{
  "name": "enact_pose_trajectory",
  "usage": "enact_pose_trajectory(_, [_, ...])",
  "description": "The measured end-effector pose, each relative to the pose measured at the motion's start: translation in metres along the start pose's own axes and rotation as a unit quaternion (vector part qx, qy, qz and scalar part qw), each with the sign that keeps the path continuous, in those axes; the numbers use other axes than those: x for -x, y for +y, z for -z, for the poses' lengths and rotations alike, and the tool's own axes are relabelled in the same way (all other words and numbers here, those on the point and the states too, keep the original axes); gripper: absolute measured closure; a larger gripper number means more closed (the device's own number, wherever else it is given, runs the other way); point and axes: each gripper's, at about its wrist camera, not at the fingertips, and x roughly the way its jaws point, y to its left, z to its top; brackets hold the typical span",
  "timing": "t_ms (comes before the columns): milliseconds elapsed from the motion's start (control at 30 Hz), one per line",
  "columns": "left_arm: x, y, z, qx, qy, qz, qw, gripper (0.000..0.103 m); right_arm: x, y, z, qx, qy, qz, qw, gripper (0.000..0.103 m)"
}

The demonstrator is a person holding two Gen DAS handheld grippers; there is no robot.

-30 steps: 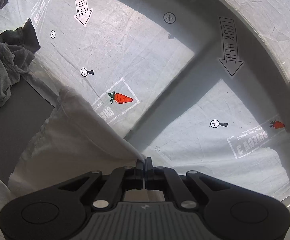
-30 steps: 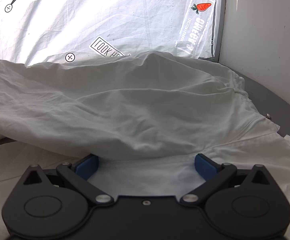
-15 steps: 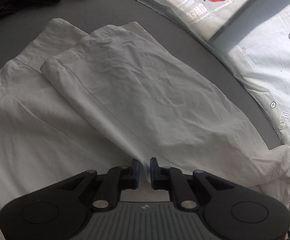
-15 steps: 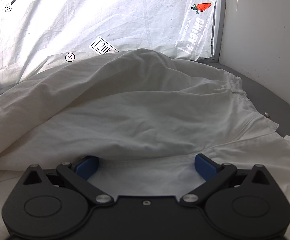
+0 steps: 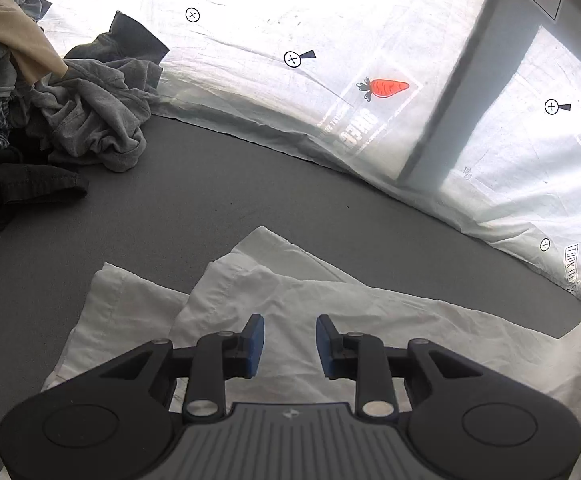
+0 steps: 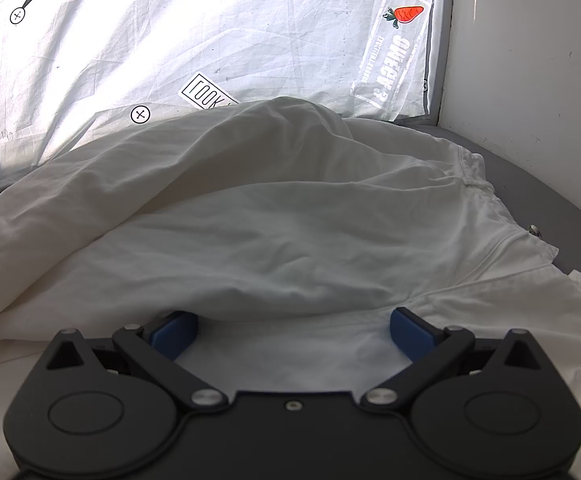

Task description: Fold clothes

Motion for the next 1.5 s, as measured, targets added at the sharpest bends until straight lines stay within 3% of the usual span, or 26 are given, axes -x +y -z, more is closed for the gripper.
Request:
enact_pose_trajectory(33, [-0.012,0.006,-0.007,-0.011,0.0,-0.018,0.9998,0.061,0.0,0.0,0.0,0.0,0.0,0.0,1.0,0.0])
enact_pose_trajectory(100, [-0.035,0.016,-0.02,-0.031,0.0,-0.04,0.9987,0.053,0.0,0.001,0.001,0.0,0.0,0.0,1.0,0.0])
enact_pose_trajectory(333, [-0.089,0.014,-0.045,-0.103,0.029,-0.053,0.9928,0.05,-0.001,0.001,0.002,0.0,0.0,0.001,1.0,0.0])
enact_pose_trajectory(533, [-0.113,-0.002,-0.04,-0.175,0.053,-0.04,0.9823,0.042,-0.002,0.001,0.002,0.0,0.0,0.001,1.0,0.0])
enact_pose_trajectory(700, [-0.122,-0.001,-0.038,-0.163,0.056,-0.028,0.9847,0.042,-0.002,0.002,0.002,0.0,0.0,0.001,1.0,0.0])
enact_pose_trajectory(767, [-0.124,0.002,-0.039,-0.151,0.056,-0.019,0.9868,0.044,-0.002,0.002,0.001,0.0,0.0,0.001,1.0,0.0])
enact_pose_trajectory(900, [-0.121,0.005,-0.037,-0.152,0.045,0.013,0.9873,0.069,-0.002,0.002,0.001,0.0,0.0,0.001,1.0,0.0])
enact_pose_trajectory(967, [-0.118,0.006,-0.035,-0.156,0.035,0.026,0.9869,0.075,-0.001,0.002,0.001,0.0,0.0,0.001,1.0,0.0])
enact_pose_trajectory(1100, [-0.11,0.0,-0.04,-0.149,0.005,0.006,0.9888,0.081,-0.001,0.002,0.001,0.0,0.0,0.002,1.0,0.0])
enact_pose_trajectory(1400, [-0.101,0.019,-0.119,-0.087,-0.075,-0.04,0.9925,0.083,-0.001,0.002,0.001,0.0,0.0,0.002,1.0,0.0])
enact_pose_trajectory(1500, [-0.107,0.02,-0.145,-0.098,-0.098,-0.057,0.9888,0.083,0.0,0.002,0.001,0.0,0.0,0.002,1.0,0.0])
